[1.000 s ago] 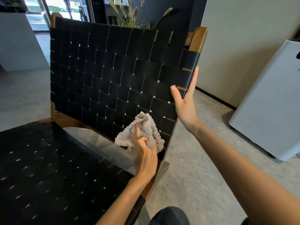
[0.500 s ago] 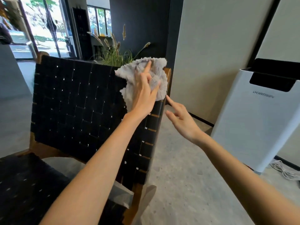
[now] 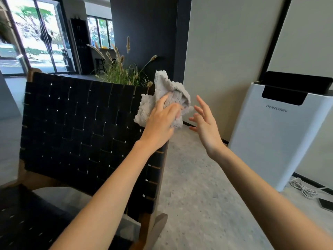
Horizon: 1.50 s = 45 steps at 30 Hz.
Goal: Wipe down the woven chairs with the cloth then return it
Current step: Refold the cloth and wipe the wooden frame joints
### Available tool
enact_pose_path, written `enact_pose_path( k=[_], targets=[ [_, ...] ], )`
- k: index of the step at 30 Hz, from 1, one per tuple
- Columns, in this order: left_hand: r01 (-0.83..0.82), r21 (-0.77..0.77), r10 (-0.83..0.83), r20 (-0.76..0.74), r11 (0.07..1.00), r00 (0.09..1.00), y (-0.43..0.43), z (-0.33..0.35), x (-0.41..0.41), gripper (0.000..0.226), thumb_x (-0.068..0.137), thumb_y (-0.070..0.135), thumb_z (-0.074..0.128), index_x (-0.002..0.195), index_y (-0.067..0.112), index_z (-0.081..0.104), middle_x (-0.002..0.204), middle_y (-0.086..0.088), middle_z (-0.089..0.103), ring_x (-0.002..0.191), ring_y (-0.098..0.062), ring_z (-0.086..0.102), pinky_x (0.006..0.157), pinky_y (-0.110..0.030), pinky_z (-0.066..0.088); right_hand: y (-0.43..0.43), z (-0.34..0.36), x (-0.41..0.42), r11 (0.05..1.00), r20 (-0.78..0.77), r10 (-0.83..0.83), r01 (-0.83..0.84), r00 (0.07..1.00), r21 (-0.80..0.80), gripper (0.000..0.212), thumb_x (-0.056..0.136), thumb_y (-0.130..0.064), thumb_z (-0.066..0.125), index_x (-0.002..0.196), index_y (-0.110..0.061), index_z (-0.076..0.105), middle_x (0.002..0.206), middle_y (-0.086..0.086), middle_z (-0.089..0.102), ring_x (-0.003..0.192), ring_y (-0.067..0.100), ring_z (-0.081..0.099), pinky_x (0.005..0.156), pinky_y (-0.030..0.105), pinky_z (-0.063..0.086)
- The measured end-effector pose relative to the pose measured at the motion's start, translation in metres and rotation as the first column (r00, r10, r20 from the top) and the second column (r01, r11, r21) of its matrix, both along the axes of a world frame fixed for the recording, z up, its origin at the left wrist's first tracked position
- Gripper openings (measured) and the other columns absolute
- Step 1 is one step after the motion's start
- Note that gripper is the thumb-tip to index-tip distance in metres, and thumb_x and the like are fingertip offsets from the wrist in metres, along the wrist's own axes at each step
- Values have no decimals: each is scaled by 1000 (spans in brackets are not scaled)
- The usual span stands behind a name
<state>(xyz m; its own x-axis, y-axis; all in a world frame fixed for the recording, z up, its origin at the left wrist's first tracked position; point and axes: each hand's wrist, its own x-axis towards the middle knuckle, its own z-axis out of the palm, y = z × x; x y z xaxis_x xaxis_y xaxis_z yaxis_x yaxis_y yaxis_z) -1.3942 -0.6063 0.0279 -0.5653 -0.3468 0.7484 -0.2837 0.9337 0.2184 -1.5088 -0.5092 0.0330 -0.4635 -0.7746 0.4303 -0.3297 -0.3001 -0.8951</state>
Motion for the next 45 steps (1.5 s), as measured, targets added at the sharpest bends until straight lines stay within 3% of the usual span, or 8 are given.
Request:
enact_pose_path(
  k=[5, 10, 17, 22, 29, 34, 41, 45],
  targets=[
    [-8, 196, -1, 46, 981, 999, 21, -35, 10, 50, 71, 6, 69, 94, 33, 34, 143, -1, 34, 145, -12, 4, 100, -37, 41, 1, -7, 0, 991, 16, 82, -83, 997, 109, 43, 101, -27, 46, 143, -31, 36, 126, -3, 56, 111, 11, 55, 82, 22, 48],
    [247, 394, -183, -193, 885, 964, 31, -43, 38, 43, 76, 34, 61, 113, 38, 40, 126, 16, 50, 122, -2, 44, 96, -27, 42, 5, -18, -2, 986, -160, 85, -59, 983, 158, 11, 94, -23, 59, 94, -17, 68, 80, -3, 63, 67, 1, 53, 60, 13, 41],
    [172, 299, -120, -183, 939, 976, 31, -31, 48, 38, 98, 26, 48, 135, 30, 39, 145, 20, 29, 123, 0, 45, 100, -20, 42, 21, -10, -3, 995, -345, -99, 86, 933, -51, 24, 99, -19, 50, 85, -36, 59, 85, -20, 62, 79, -10, 57, 65, 6, 44],
    [-74, 173, 65, 53, 982, 996, 25, -15, 47, 69, 89, 25, 63, 146, 36, 25, 143, 19, 27, 84, 5, 45, 59, -7, 39, 28, 1, -9, 991, -369, -112, 76, 923, -110, 28, 98, -18, 52, 85, -41, 60, 79, -28, 63, 77, -7, 58, 68, 10, 46],
    [-199, 237, 211, -28, 951, 977, 21, -4, 52, 21, 91, 42, 56, 100, 24, 62, 90, 11, 58, 75, -6, 56, 66, -24, 48, 28, 0, -30, 949, -525, -282, 315, 803, -28, 19, 95, -32, 54, 76, -36, 54, 65, -14, 57, 68, 8, 52, 60, 32, 42],
    [-241, 246, 277, -120, 939, 953, 13, 11, 57, 17, 86, 38, 65, 94, 24, 62, 97, 8, 50, 77, -3, 52, 63, -16, 39, 21, -2, -33, 873, -678, -342, 486, 650, 25, 15, 90, -35, 63, 95, -28, 74, 87, -4, 44, 86, 17, 46, 56, 25, 31],
    [-311, 321, 406, -292, 894, 866, 1, 34, 42, 16, 88, 38, 62, 93, 23, 63, 78, 9, 42, 61, 1, 42, 53, -13, 28, -22, 29, -15, 952, -186, -286, 300, 940, 51, 20, 96, -21, 53, 89, -17, 71, 82, 1, 71, 77, 19, 66, 77, 39, 56],
    [-120, 470, 343, -423, 875, 839, -13, 41, 28, 8, 92, 28, 59, 89, 21, 58, 64, 5, 57, 64, -3, 60, 68, -30, 51, -53, 42, -8, 972, -157, -235, 229, 959, -53, 26, 98, -19, 48, 120, -16, 61, 117, -3, 62, 106, 10, 56, 95, 26, 45]
  ],
)
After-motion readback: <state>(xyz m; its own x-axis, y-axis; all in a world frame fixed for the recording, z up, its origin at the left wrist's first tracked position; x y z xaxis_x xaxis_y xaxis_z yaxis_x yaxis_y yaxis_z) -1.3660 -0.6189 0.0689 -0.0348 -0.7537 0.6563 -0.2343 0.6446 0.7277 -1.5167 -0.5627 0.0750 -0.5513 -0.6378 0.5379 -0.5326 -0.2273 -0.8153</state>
